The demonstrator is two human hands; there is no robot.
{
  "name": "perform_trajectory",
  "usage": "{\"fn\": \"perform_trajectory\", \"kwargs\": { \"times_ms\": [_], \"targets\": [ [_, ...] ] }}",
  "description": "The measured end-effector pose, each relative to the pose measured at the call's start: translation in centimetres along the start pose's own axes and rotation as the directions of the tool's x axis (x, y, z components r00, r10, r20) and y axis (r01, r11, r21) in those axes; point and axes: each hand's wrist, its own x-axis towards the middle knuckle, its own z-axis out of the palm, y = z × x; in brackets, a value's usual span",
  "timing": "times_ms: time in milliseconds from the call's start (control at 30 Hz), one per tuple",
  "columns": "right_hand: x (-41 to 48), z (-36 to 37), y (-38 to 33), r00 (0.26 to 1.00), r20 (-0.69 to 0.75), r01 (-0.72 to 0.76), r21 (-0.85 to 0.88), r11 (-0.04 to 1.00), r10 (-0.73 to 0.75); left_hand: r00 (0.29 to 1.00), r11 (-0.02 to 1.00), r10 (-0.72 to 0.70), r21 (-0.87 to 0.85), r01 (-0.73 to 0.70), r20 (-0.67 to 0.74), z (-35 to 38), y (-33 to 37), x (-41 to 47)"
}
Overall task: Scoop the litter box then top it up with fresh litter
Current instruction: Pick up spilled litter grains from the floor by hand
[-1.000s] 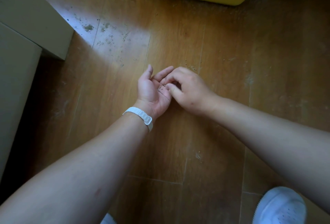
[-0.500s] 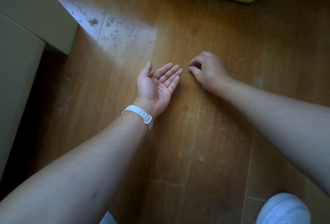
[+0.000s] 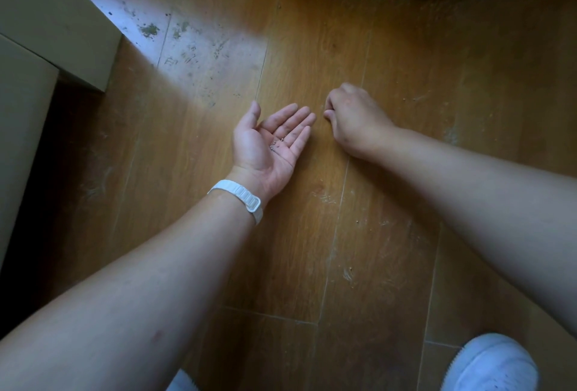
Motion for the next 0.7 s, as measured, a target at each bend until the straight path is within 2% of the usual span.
{"fn": "perform_trajectory", "kwargs": {
  "times_ms": [100,200,300,367,433,600,700],
  "targets": [
    [-0.3,-0.4,-0.4,1.0,-0.012,-0.006,0.045,0.999,0.007,1.0,1.0,-0.001,0.005,0.001,-0.002,-0.1,0.0,-0.1],
    [-1.3,-1.3,-2.3,0.996,-0.084,0.043,0.168,0.985,-0.029,1.0,1.0,0.006,0.001,-0.006,-0.014,-0.3,-0.1,-0.1],
    [-3.3,-1.4,-5.4,0.979,-0.115,0.197,0.29,0.937,-0.17,1.0,0.999,-0.009,-0.048,0.011,0.027,-0.2,-0.2,-0.2],
    [-4.5,-0.7,-6.8,0.962,-0.083,0.273,0.297,0.915,-0.26,0.997,0.998,-0.038,-0.049,0.042,0.072,0.2,-0.3,-0.5],
    [-4.9,0.0,-7.4,0.954,-0.079,0.301,0.278,0.912,-0.29,0.997,0.999,-0.042,-0.018,0.043,0.061,0.3,-0.4,-0.5],
    [-4.4,-0.3,-5.6,0.971,-0.182,0.211,0.333,0.919,-0.157,1.0,0.998,-0.01,-0.064,0.011,0.015,-0.1,-0.2,-0.2],
    [-3.5,-1.0,-3.1,0.973,-0.222,0.13,0.311,0.942,-0.061,1.0,1.0,0.004,-0.011,-0.004,-0.008,-0.1,0.0,-0.5]
  ]
}}
